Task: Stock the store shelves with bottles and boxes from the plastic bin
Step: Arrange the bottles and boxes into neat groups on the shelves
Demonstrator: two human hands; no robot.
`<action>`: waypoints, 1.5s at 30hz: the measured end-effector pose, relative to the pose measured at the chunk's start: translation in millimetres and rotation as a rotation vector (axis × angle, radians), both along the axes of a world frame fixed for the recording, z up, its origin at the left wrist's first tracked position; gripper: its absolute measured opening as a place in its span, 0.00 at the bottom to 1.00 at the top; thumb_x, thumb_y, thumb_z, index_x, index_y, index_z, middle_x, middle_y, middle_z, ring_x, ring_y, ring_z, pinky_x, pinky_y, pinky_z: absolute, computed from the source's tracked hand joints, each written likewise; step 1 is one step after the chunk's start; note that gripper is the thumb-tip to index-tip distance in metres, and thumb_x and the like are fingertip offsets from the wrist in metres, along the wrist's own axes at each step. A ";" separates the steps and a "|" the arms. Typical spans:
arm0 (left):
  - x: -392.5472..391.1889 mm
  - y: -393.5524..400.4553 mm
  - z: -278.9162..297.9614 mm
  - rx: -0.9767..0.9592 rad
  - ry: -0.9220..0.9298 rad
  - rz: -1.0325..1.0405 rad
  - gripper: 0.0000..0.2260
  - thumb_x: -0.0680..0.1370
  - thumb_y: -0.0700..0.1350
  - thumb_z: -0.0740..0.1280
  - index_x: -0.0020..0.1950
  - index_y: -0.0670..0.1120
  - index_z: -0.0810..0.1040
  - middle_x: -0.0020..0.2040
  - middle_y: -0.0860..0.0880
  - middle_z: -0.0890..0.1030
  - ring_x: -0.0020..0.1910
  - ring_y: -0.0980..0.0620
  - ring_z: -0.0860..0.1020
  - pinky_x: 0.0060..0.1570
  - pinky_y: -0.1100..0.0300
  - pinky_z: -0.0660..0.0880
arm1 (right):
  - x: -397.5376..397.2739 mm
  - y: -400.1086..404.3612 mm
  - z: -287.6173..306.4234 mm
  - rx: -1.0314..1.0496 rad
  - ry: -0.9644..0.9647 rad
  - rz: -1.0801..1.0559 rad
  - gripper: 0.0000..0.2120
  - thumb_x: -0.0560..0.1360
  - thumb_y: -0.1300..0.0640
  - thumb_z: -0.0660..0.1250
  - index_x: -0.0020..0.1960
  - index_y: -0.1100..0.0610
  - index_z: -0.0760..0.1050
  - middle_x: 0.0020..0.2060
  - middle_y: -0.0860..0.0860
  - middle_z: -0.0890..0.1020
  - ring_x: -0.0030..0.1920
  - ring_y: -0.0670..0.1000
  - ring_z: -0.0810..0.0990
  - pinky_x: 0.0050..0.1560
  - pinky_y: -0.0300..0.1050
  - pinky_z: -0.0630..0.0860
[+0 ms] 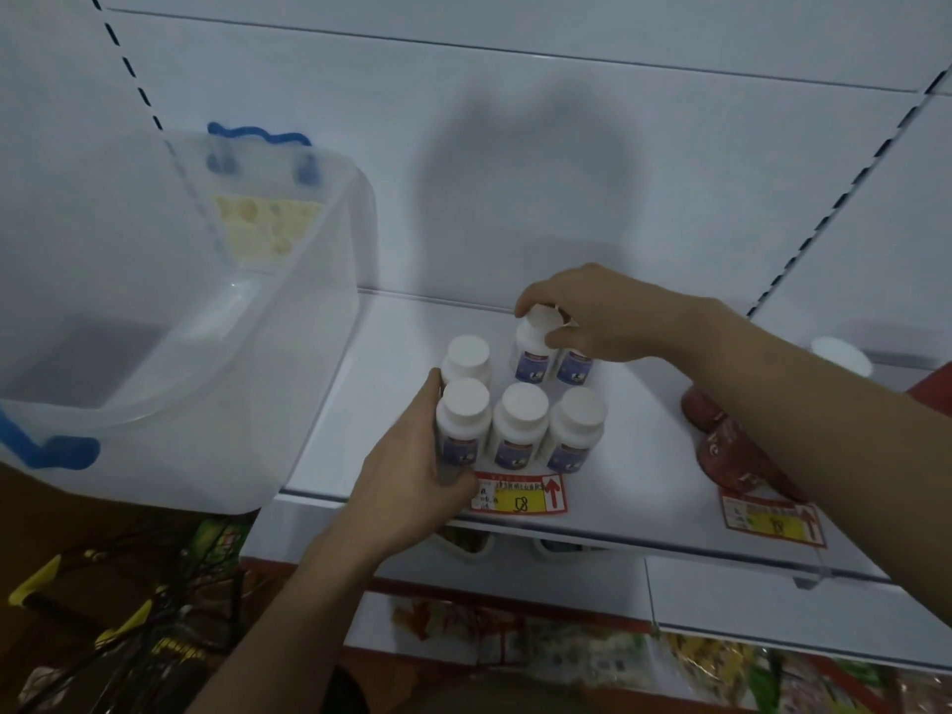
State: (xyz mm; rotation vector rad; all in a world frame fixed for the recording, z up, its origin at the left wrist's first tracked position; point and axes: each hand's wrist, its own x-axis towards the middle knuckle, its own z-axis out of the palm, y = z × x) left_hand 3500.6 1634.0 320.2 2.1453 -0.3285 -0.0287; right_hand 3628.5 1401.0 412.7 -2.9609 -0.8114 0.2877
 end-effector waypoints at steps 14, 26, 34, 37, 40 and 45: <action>0.1 -3.3 -1.3 0.044 -0.018 0.039 0.30 0.69 0.51 0.71 0.68 0.58 0.64 0.56 0.61 0.78 0.52 0.60 0.81 0.50 0.51 0.82 | -23.4 15.8 6.8 0.061 0.050 0.171 0.19 0.77 0.53 0.72 0.66 0.45 0.74 0.54 0.42 0.79 0.49 0.45 0.75 0.56 0.45 0.75; -2.0 -2.5 -0.8 0.065 -0.037 0.040 0.31 0.69 0.49 0.72 0.69 0.59 0.64 0.59 0.63 0.78 0.55 0.60 0.79 0.51 0.49 0.81 | -10.0 -52.9 16.2 0.092 -0.065 -0.138 0.22 0.78 0.44 0.68 0.70 0.44 0.72 0.62 0.51 0.77 0.53 0.50 0.78 0.55 0.43 0.71; -1.6 -2.7 -3.3 0.076 -0.039 0.052 0.30 0.70 0.48 0.73 0.68 0.58 0.64 0.58 0.63 0.78 0.54 0.59 0.80 0.51 0.48 0.81 | -18.5 -45.3 -3.4 0.124 -0.042 -0.069 0.14 0.77 0.54 0.71 0.63 0.48 0.77 0.52 0.49 0.80 0.45 0.49 0.76 0.49 0.41 0.70; -1.8 -3.4 -4.2 0.078 -0.039 0.060 0.29 0.70 0.48 0.73 0.67 0.58 0.64 0.57 0.62 0.78 0.53 0.59 0.80 0.51 0.48 0.81 | -25.1 -43.2 5.7 0.151 -0.004 -0.016 0.14 0.77 0.53 0.72 0.62 0.45 0.77 0.52 0.43 0.79 0.46 0.47 0.78 0.50 0.39 0.73; -1.9 -3.7 -4.4 0.075 -0.035 0.059 0.29 0.70 0.48 0.72 0.68 0.59 0.64 0.57 0.62 0.78 0.54 0.59 0.80 0.51 0.48 0.81 | -27.3 -38.5 8.8 0.139 0.037 0.039 0.15 0.76 0.51 0.73 0.62 0.44 0.78 0.49 0.39 0.78 0.46 0.44 0.79 0.48 0.31 0.70; -3.6 -3.4 -1.8 0.066 -0.040 0.047 0.29 0.71 0.47 0.71 0.69 0.59 0.64 0.58 0.62 0.78 0.53 0.59 0.80 0.50 0.50 0.81 | -26.8 -34.1 3.3 0.143 0.119 0.049 0.14 0.77 0.49 0.72 0.63 0.43 0.78 0.50 0.38 0.78 0.48 0.43 0.80 0.47 0.28 0.70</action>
